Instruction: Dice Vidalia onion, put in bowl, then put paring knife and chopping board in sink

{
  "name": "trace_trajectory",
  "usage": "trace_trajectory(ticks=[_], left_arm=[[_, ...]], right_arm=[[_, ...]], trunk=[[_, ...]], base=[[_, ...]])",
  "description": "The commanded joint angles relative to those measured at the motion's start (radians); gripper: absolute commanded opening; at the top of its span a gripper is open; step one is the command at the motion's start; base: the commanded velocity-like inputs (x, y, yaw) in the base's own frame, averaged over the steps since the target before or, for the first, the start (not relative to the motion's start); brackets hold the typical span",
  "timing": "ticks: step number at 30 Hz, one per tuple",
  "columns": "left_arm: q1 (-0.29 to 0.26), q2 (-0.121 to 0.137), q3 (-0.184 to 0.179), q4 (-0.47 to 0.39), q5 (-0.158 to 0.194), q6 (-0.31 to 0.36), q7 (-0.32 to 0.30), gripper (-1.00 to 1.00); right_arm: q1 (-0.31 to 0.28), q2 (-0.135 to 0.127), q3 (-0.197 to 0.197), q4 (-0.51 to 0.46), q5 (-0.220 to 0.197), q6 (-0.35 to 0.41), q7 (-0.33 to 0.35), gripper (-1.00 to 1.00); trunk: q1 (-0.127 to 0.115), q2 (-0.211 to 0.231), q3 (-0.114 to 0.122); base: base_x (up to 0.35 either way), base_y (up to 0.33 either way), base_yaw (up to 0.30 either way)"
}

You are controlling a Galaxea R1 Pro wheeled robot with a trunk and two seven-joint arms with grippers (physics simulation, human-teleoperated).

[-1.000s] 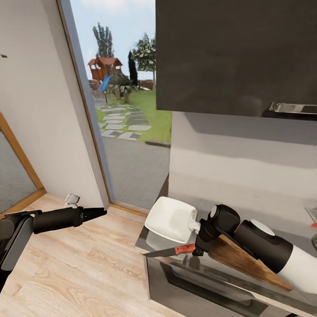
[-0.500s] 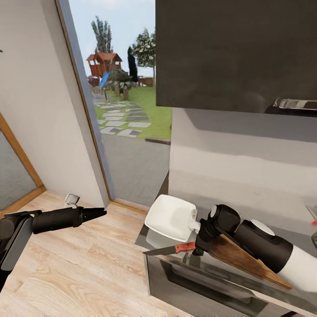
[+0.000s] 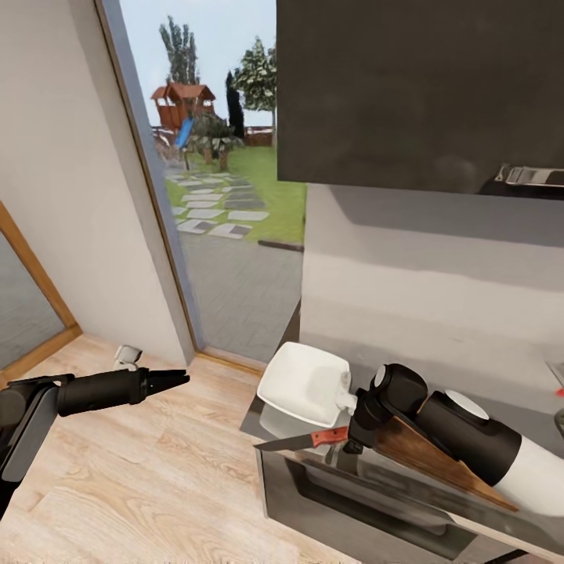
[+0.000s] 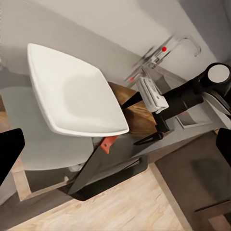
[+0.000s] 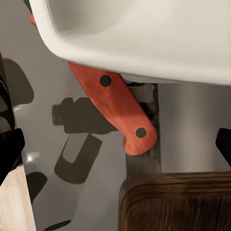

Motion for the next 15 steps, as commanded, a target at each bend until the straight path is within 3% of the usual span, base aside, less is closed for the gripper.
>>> trace_trajectory(ticks=[1, 15], left_arm=[[-0.001, 0.0, 0.0, 0.0, 0.002, 0.006, -0.001, 1.0], [-0.001, 0.0, 0.0, 0.0, 0.002, 0.006, -0.002, 1.0]], right_arm=[[-0.002, 0.0, 0.002, -0.001, 0.011, 0.002, 0.009, 1.0], [-0.002, 0.0, 0.003, -0.001, 0.012, 0.002, 0.009, 1.0]], trunk=[[0.001, -0.002, -0.004], [0.001, -0.002, -0.027]], base=[[0.0, 0.0, 0.0], [0.0, 0.0, 0.0]])
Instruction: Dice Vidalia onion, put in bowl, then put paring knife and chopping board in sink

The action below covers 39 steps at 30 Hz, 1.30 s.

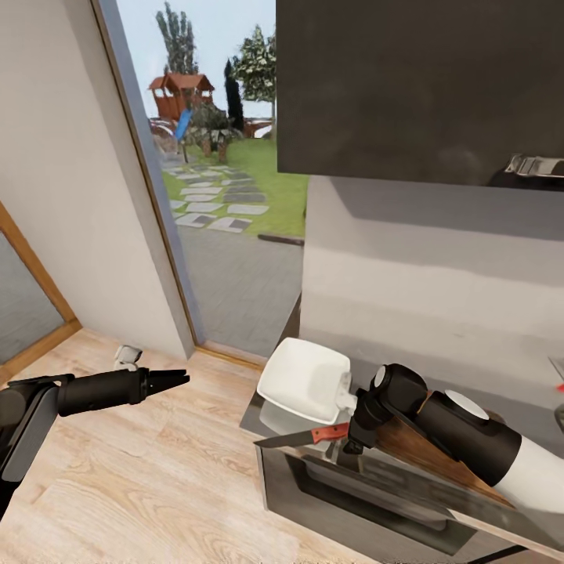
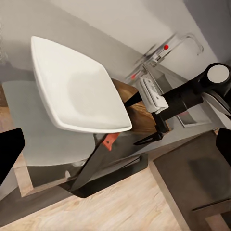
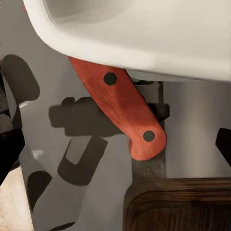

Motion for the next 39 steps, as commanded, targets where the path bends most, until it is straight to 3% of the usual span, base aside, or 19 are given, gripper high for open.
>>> trace_trajectory(ticks=[1, 39], left_arm=[[-0.001, 0.001, 0.0, 0.0, 0.002, 0.006, -0.001, 1.0], [-0.001, 0.006, 0.0, 0.0, 0.004, 0.006, -0.001, 1.0]], right_arm=[[-0.002, -0.001, 0.001, -0.001, 0.01, 0.002, 0.009, 1.0], [-0.002, 0.0, 0.008, -0.001, 0.01, 0.002, 0.006, 1.0]], trunk=[[0.001, -0.002, -0.004], [0.001, -0.002, -0.065]], base=[[0.0, 0.0, 0.0], [0.0, 0.0, 0.0]])
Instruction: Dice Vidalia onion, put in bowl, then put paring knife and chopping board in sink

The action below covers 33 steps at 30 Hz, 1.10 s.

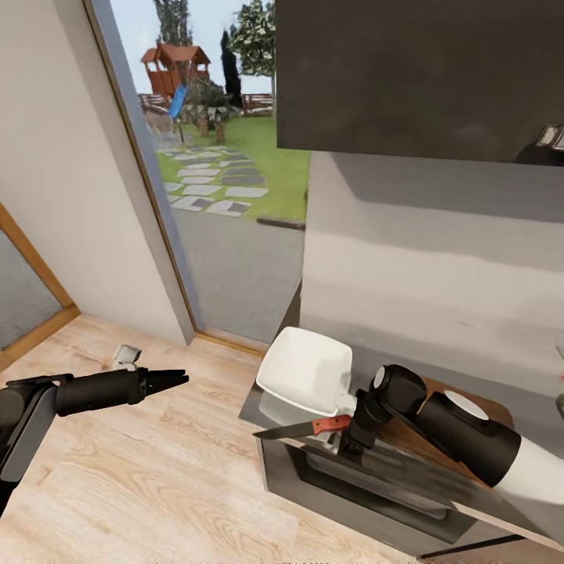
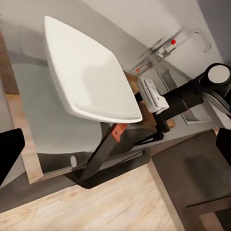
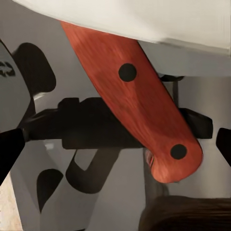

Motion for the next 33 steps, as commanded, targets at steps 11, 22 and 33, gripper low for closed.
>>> trace_trajectory(ticks=[11, 22, 33], left_arm=[[-0.001, 0.001, 0.0, 0.0, 0.002, 0.006, -0.001, 1.0], [-0.001, 0.002, 0.0, 0.0, 0.002, 0.006, -0.001, 1.0], [-0.001, 0.002, 0.0, 0.0, 0.002, 0.006, -0.001, 1.0]], right_arm=[[-0.002, 0.0, 0.001, 0.0, 0.023, 0.002, 0.009, 1.0], [-0.002, 0.0, 0.002, -0.001, 0.024, 0.002, 0.009, 1.0], [-0.002, 0.0, 0.001, -0.001, 0.025, 0.002, 0.011, -1.0]], trunk=[[0.001, -0.002, -0.019], [0.001, -0.002, -0.025], [0.001, -0.002, -0.028]], base=[[0.0, 0.0, 0.0], [0.0, 0.0, 0.0], [0.0, 0.0, 0.0]])
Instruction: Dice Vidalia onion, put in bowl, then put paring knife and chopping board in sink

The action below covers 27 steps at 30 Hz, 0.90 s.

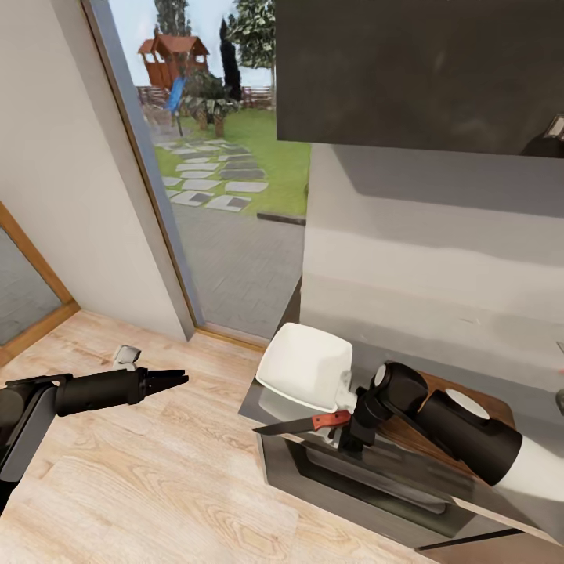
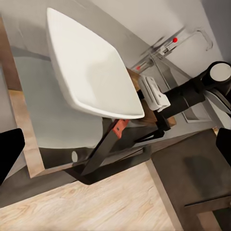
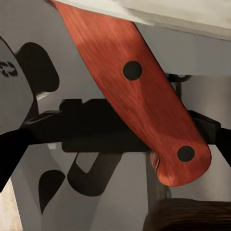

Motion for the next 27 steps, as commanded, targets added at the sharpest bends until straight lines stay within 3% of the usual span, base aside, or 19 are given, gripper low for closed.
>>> trace_trajectory(ticks=[1, 27], left_arm=[[-0.001, 0.0, 0.0, 0.0, 0.002, 0.006, -0.001, 1.0], [-0.001, 0.005, 0.0, 0.0, 0.002, 0.006, -0.001, 1.0]], right_arm=[[-0.001, 0.0, 0.015, 0.007, 0.014, 0.002, 0.003, -1.0], [-0.001, 0.0, 0.005, 0.008, 0.012, 0.002, 0.003, -1.0]], trunk=[[0.006, -0.002, -0.002], [0.006, -0.002, -0.002]], base=[[0.0, 0.0, 0.0], [0.0, 0.0, 0.0]])
